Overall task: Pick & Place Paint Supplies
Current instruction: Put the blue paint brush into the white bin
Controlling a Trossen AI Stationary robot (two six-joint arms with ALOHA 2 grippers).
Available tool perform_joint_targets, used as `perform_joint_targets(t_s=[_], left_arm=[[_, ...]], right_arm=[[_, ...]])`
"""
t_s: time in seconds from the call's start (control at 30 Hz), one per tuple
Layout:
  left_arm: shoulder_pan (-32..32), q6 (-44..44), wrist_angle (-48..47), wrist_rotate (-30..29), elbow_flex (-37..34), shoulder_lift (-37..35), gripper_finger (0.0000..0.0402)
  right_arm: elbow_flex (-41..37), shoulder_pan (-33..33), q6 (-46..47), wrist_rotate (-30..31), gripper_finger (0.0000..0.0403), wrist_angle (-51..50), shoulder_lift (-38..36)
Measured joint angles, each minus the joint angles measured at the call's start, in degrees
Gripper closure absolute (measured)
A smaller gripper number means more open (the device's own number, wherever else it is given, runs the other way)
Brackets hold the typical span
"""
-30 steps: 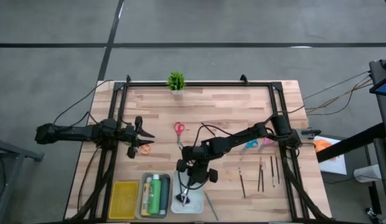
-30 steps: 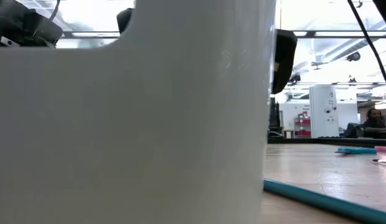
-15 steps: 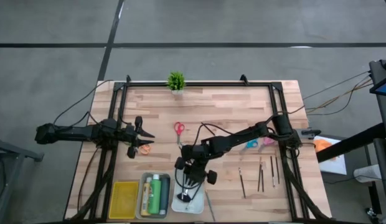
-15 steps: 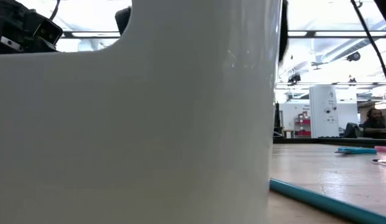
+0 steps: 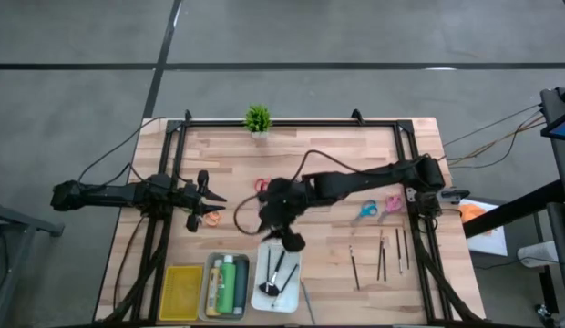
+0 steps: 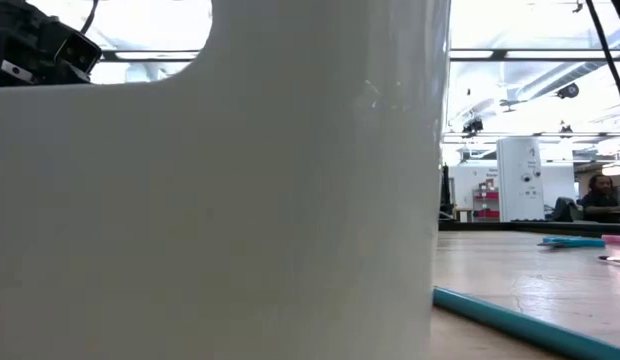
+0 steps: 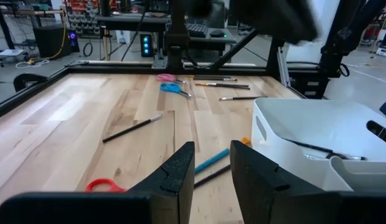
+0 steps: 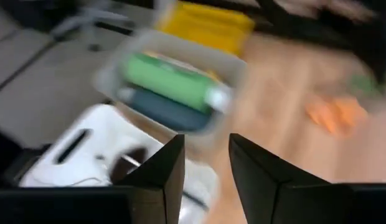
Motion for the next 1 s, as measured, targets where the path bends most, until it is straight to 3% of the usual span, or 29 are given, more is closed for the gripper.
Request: perform_joint_targets(t_s=[0.23, 0.4, 0.8, 1.0], left_arm=[[0.00, 0.00, 0.11, -0.01, 0.00, 0.26, 0.0297], [0.00, 0.02, 0.05, 0.00, 0.00, 0.72, 0.0297], [0.00, 0.01, 0.15, 0.00, 0.00, 0.76, 0.0297], [0.00, 0.01, 0.15, 0.00, 0.00, 0.79, 0.0297]], right_arm=[[1.10, -1.11, 9.91, 12.48, 0.0280, -15.21, -1.27], [-0.77, -1.22, 14.59, 20.57, 0.0280, -15.80, -1.27], [-5.91, -3.43, 20.59, 20.77, 0.0280, -15.34, -1.07], [-7.20, -4.91, 25.30, 20.59, 0.0280, -10.02, -1.07]])
